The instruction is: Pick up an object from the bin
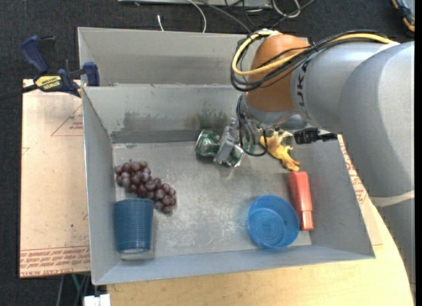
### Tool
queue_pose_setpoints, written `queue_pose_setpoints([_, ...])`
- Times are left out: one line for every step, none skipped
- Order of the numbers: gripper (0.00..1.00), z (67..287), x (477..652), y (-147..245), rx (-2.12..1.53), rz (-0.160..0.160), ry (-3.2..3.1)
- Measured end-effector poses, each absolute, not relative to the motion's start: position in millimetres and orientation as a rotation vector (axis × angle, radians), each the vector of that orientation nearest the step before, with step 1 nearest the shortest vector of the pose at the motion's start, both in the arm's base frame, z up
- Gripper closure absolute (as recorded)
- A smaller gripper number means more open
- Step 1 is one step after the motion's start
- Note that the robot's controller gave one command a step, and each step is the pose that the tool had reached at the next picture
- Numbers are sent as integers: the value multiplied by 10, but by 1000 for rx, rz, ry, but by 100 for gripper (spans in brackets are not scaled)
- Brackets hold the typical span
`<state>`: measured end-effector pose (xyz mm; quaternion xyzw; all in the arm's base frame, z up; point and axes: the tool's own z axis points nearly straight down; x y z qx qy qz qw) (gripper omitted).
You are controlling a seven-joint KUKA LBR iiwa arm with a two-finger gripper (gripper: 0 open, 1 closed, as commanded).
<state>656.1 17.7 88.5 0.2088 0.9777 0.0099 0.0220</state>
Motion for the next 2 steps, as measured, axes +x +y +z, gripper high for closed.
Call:
queue_pose_setpoints([100,922,6557,178,646,31,3030])
queue_pose_setpoints([100,1182,6519,172,648,26,3042])
